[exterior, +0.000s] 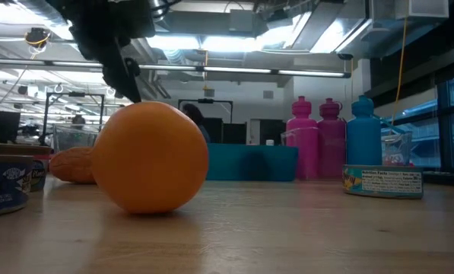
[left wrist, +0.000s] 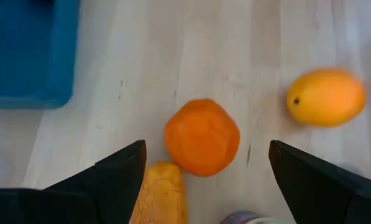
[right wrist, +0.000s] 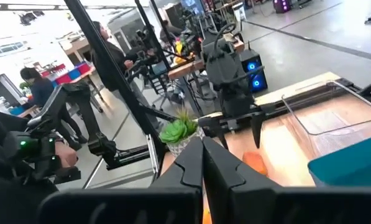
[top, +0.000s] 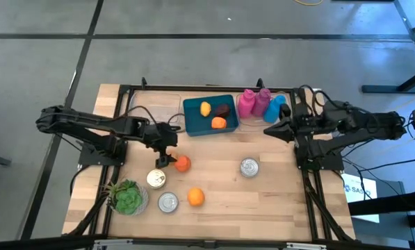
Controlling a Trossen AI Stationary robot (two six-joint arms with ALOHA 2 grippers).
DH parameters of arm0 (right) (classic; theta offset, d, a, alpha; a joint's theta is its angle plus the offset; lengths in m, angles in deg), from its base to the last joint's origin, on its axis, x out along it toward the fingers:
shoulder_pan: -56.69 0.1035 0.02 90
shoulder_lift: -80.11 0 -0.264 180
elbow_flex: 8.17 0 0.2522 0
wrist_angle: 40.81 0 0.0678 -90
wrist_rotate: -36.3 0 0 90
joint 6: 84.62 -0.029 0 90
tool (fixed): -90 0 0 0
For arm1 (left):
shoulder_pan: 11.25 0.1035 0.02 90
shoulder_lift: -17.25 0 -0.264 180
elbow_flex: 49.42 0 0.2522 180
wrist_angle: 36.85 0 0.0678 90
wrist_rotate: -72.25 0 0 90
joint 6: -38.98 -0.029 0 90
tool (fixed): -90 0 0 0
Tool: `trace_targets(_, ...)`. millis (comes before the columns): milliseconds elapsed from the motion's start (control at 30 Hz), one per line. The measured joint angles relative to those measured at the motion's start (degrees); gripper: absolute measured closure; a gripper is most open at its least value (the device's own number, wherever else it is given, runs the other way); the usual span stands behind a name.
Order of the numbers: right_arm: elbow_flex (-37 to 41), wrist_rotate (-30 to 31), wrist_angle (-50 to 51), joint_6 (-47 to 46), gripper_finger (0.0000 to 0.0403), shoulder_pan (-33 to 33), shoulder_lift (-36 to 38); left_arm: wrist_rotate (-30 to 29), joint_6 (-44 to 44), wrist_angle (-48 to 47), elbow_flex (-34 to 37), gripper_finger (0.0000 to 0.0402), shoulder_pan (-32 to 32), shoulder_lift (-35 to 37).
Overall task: Pick & Place Food Item
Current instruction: Put the orange into the blue bin
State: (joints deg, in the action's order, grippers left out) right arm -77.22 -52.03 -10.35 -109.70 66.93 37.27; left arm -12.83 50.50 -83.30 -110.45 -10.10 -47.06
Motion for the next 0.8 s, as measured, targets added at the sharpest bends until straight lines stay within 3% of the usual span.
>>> trace_targets(133,0.3,0.0,0.0,0.0,0.0397,0.0,-0.9,0.1,-1.9,1.5,0.0,0.0070,-2.0,-3.5)
trace_targets(433,0.3,-1.2,0.0,0.2,0.0395,0.0,-1.0,0.2,5.5,6.8,0.0,0.0066,-3.0,-9.6)
trace_targets(800,0.3,-1.2,0.5,1.0,0.0394,1.9,-1.0,-2.9,9.7,7.6,0.0,0.0064,-3.0,-12.1)
